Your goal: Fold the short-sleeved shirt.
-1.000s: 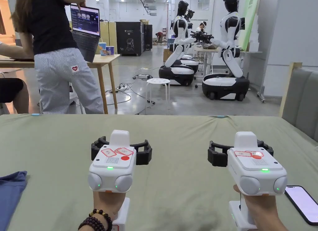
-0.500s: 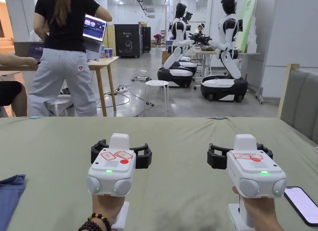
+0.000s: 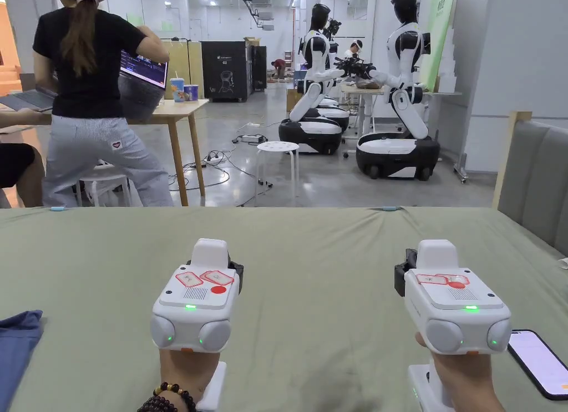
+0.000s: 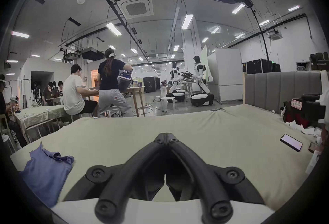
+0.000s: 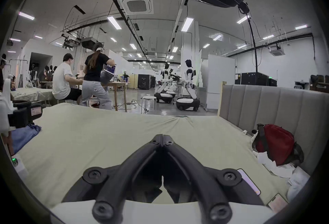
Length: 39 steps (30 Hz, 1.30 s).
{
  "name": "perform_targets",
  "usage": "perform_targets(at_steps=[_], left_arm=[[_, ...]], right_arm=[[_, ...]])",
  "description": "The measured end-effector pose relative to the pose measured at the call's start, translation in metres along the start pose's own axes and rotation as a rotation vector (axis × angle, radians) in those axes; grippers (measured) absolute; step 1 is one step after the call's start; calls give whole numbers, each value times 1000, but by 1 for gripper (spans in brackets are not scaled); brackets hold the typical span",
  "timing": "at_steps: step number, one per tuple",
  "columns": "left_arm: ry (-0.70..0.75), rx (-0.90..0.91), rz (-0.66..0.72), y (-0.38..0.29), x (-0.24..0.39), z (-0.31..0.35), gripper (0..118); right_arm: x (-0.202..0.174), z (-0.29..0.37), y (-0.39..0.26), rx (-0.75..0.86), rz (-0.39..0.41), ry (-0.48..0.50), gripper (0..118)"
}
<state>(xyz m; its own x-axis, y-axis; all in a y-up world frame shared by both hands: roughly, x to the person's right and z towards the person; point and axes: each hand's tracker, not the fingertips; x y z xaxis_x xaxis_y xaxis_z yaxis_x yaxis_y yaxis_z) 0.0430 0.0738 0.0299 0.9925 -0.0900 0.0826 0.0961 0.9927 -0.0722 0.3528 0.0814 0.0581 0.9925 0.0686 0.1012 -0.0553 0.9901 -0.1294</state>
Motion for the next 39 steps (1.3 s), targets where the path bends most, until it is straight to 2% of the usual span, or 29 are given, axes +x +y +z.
perform_targets(at_steps=[3,6,9,17,21,25,30,34,36,39], left_arm=[[27,-4,27,2,-14,5,0],[62,6,46,3,-44,17,0],[117,0,42,3,-85,37,0],[396,-14,54,-14,-220,108,0],[488,-34,61,-17,-265,135,0],[509,-52,61,-26,-291,142,0],[459,-120,100,-33,-303,132,0],[304,-407,196,-40,-328,87,0],[319,-530,232,-50,-342,58,0],[247,-691,326,-68,-361,22,2]], right_arm=[[-18,-2,6,3,-14,41,0],[-59,-4,13,30,24,111,0],[-109,-7,20,43,21,204,0],[-270,8,25,46,52,452,0],[-328,38,28,61,88,559,0],[-354,54,32,71,110,590,0],[-360,61,37,41,86,610,0],[-361,42,29,19,89,623,0],[-361,36,24,-16,94,653,1],[-361,31,13,-30,103,666,1]])
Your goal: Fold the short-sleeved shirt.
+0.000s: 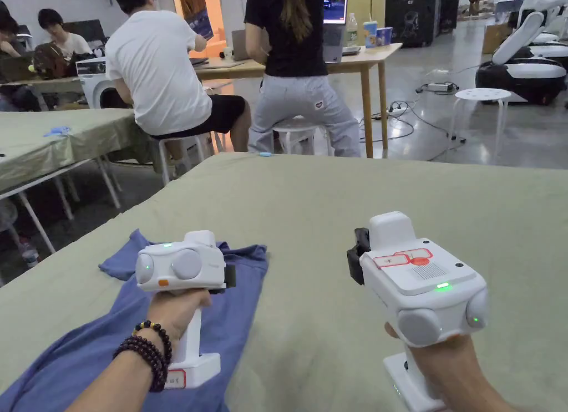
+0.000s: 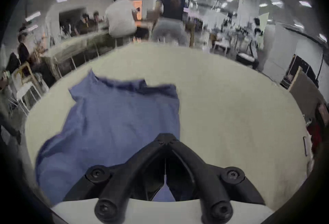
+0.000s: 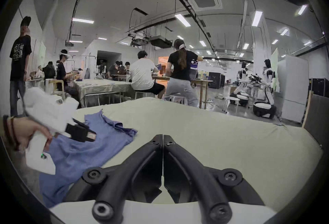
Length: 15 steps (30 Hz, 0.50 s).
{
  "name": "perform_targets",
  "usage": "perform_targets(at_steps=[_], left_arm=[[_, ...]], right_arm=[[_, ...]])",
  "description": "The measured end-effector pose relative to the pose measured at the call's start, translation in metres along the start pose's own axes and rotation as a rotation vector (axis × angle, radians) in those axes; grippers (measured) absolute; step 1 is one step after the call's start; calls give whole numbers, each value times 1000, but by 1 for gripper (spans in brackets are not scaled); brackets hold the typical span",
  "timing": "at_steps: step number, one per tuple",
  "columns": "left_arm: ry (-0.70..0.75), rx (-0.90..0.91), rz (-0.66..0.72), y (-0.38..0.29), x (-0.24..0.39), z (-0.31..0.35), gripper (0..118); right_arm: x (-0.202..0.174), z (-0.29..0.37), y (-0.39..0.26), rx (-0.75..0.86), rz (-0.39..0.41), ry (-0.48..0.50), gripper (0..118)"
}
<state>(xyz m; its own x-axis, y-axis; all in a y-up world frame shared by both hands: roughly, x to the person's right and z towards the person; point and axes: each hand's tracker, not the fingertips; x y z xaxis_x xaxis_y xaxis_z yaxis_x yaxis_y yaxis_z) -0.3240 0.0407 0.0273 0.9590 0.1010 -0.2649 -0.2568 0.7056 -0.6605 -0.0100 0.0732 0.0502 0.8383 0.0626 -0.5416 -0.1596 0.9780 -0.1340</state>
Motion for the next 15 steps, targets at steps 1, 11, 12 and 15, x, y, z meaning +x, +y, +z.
perform_targets(at_steps=[1,11,12,15], left_arm=[[-11,-34,8,3,-4,-16,30],[63,-116,47,19,-26,-95,98],[53,-127,61,17,-30,-100,98],[55,-112,-34,11,-29,-112,101]], right_arm=[[2,-3,-5,-5,-1,3,1],[18,-58,-45,-99,-7,53,4],[21,-62,-49,-106,-8,62,4],[23,-67,-52,-111,-4,64,4]])
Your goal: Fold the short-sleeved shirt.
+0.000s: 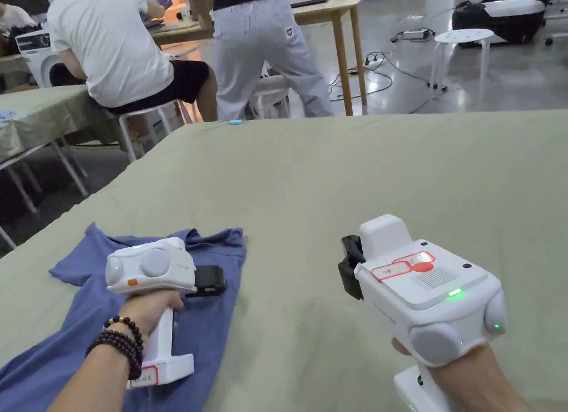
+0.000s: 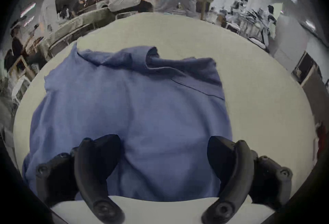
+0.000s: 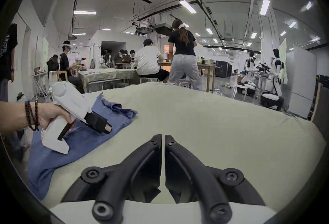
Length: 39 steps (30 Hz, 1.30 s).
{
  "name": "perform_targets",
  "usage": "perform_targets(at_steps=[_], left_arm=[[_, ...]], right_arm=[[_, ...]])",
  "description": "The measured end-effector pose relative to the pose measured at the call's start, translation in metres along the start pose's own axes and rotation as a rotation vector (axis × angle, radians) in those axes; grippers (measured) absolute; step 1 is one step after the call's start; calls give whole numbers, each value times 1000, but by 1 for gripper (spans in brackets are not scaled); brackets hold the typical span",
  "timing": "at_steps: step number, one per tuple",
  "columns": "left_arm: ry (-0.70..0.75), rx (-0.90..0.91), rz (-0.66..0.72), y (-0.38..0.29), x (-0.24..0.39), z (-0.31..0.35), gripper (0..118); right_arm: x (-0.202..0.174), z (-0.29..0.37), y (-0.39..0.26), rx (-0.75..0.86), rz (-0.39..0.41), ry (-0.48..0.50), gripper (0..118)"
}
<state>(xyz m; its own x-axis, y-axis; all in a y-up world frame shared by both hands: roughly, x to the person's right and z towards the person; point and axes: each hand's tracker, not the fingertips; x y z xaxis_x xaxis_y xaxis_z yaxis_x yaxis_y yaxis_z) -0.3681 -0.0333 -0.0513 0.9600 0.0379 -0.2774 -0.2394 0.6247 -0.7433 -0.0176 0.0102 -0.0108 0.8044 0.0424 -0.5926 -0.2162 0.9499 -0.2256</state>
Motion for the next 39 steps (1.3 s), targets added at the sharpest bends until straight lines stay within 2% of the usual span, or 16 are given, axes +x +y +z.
perform_targets(at_steps=[2,3,4,5,6,9,13,17,20,24,30,33,36,39], left_arm=[[44,26,-47,-5,8,1,96],[43,29,-50,-7,13,9,87],[73,59,-53,-7,14,15,66],[103,91,-55,-5,14,21,31],[175,110,-66,-5,14,23,2],[103,115,-10,-2,2,35,1],[88,252,-40,10,-1,65,1],[46,316,3,39,6,111,1],[-36,400,-44,53,38,152,1],[-219,472,-166,61,123,201,1],[-530,529,-372,42,292,246,1],[-687,516,-453,12,382,263,1],[-815,468,-547,-32,466,263,2],[-870,373,-644,-83,541,241,2]], right_arm=[[2,-2,-2,7,-11,-3,4],[2,-3,-2,6,-18,-4,4],[2,-4,-2,2,-22,-3,4],[2,-3,-3,0,-24,-4,4],[1,-2,-4,-2,-24,-5,4],[4,4,-1,-8,-29,1,4],[19,22,5,-6,12,-19,4],[49,50,11,-9,47,-114,4],[81,81,11,11,20,-168,4],[129,138,7,17,-22,-271,4],[204,241,-4,21,-87,-453,4],[236,296,-11,36,-100,-550,4],[269,350,-21,45,-145,-656,4],[296,394,-35,16,-169,-762,4]])
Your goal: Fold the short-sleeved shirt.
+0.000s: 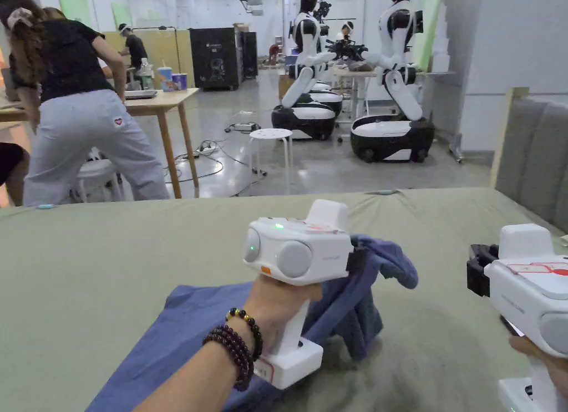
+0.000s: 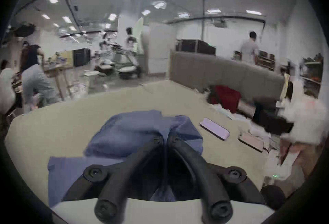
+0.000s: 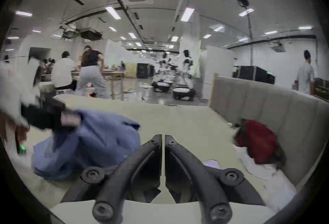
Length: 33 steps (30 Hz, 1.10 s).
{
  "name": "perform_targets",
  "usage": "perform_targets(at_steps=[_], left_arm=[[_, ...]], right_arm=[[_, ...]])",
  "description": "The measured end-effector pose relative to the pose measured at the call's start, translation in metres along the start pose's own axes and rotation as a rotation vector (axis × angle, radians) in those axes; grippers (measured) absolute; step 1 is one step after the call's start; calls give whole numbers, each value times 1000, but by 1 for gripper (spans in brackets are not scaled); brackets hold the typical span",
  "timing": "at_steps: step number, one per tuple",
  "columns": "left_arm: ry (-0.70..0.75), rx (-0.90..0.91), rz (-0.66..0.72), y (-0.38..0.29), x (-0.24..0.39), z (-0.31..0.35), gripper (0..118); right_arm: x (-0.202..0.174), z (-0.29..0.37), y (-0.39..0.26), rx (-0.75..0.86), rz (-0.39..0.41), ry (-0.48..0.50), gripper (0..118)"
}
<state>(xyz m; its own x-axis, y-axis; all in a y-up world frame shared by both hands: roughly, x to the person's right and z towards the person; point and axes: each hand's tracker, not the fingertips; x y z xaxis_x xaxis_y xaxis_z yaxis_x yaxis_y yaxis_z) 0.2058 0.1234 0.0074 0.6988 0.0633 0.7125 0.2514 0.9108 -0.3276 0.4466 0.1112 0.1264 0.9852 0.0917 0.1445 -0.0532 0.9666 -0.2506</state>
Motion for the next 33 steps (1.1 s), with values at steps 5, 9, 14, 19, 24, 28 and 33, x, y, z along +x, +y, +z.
perform_targets(at_steps=[5,9,14,19,24,28,33], left_arm=[[-108,-222,14,-85,64,-90,2],[-110,-331,-21,-137,76,-130,2],[-108,-309,24,-131,60,-128,30],[-29,-150,-99,-101,43,-93,111],[69,-48,31,-76,-3,-17,106],[217,18,77,-87,-62,49,66],[388,-19,147,-105,-107,111,0]], right_arm=[[55,10,-32,-47,-14,-70,4],[69,3,-58,-91,-25,-81,4],[59,-7,-72,-126,-20,-52,4],[38,-7,-65,-117,-11,-8,4],[15,0,-54,-91,-4,24,4],[-4,7,-50,-62,-2,58,4],[-25,5,-47,-55,-21,90,4]])
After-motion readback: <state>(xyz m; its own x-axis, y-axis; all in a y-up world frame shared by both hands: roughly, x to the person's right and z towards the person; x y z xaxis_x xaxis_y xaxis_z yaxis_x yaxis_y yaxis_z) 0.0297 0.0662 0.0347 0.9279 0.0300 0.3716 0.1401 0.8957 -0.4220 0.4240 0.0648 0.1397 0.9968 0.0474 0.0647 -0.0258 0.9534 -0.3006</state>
